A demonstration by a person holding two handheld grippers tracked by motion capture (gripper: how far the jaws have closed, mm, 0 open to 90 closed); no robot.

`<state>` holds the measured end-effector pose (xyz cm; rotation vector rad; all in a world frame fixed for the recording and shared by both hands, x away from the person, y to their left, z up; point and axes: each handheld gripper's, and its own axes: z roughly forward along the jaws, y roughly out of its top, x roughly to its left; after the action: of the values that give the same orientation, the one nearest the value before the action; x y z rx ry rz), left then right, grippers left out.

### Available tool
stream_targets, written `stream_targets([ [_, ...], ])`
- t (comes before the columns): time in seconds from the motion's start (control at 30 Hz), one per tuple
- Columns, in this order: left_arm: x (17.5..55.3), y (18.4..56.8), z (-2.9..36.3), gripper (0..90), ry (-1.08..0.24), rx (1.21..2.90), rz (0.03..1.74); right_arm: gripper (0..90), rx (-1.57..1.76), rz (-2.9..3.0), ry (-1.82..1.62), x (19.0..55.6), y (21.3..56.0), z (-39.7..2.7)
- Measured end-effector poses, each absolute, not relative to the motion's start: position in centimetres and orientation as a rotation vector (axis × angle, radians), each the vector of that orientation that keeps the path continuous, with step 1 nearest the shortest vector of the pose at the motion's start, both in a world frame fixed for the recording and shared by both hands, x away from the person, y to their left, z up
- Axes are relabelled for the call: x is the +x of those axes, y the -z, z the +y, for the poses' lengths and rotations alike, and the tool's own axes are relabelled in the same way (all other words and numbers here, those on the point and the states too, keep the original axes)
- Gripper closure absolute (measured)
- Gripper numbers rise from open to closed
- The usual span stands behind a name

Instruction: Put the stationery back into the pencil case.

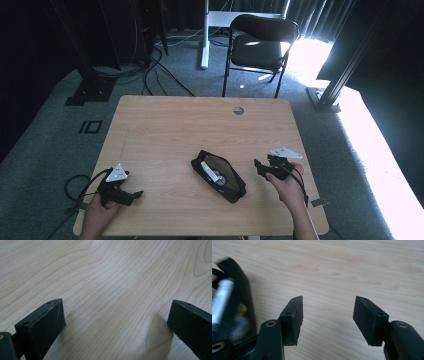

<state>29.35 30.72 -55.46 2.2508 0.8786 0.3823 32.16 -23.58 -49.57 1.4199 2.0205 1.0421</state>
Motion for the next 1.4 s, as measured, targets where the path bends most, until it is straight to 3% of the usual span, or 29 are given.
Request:
stream_targets([
  [0.7,29.3,55.5,30.7,1.6,-0.381,2.25,0.88,31.5,1.547,1.886,-0.931,30.1,53.5,-26.9],
  [1.4,29.4,55.5,30.7,1.6,-0.382,2.251,0.878,28.5,1.69,1.777,-0.852,26.6,56.1,-29.4],
])
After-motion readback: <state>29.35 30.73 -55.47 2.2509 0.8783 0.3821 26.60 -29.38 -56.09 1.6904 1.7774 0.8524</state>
